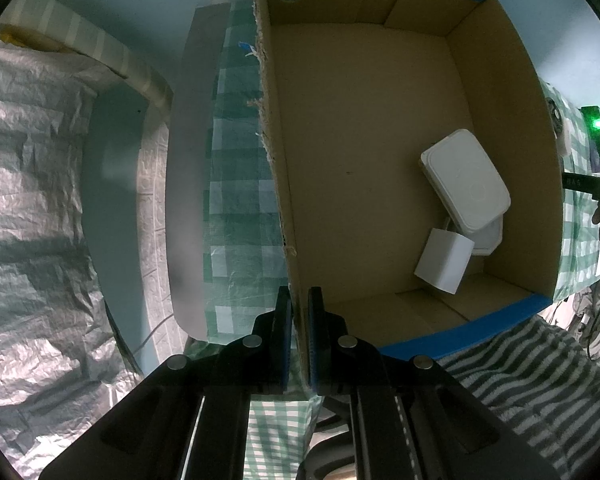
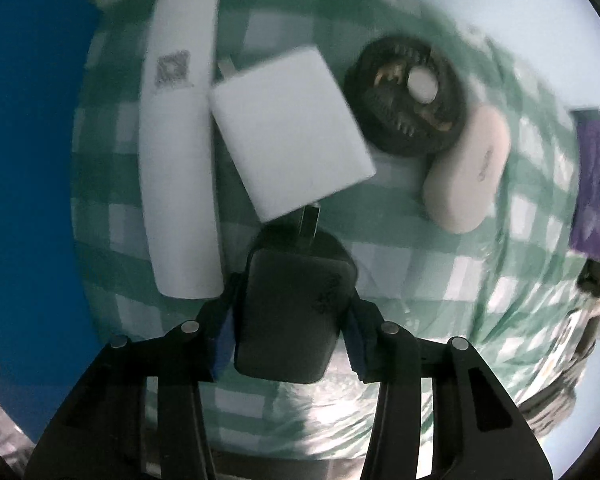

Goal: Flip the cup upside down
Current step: 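Move the right gripper to the dark grey charger and grasp it, then carry the grey charger into the box and release it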

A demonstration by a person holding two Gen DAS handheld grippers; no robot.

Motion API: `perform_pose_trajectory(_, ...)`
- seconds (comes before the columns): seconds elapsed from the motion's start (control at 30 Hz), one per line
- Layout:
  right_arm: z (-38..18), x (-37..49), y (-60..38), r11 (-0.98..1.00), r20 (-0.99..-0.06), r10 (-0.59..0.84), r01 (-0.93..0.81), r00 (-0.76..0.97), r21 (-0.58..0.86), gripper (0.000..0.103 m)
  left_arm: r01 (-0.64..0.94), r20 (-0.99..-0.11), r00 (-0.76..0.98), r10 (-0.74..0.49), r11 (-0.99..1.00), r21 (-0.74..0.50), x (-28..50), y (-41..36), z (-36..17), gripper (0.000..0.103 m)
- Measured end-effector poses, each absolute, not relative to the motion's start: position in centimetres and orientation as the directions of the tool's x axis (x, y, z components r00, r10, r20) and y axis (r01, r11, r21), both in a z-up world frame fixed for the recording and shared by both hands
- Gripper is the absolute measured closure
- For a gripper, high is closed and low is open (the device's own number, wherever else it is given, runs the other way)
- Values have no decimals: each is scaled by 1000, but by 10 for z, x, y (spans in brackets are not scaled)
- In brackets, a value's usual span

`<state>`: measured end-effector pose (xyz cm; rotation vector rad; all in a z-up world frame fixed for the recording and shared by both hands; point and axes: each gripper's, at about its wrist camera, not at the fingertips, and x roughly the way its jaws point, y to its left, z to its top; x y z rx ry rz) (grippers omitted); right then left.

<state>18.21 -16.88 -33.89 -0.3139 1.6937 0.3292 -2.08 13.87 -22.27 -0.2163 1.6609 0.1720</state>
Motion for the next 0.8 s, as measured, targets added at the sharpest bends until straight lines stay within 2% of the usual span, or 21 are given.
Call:
perform_pose_trajectory(0.43, -339, 167, -177, 915, -990, 13, -398, -141, 68, 61, -243, -995, -96, -38, 970, -14, -20, 139, -223, 97)
perform_pose_trajectory(0.8, -262, 153, -178, 880, -993, 85, -461, -88, 116, 61, -243, -995, -95, -40, 970, -16, -20, 140, -224, 97)
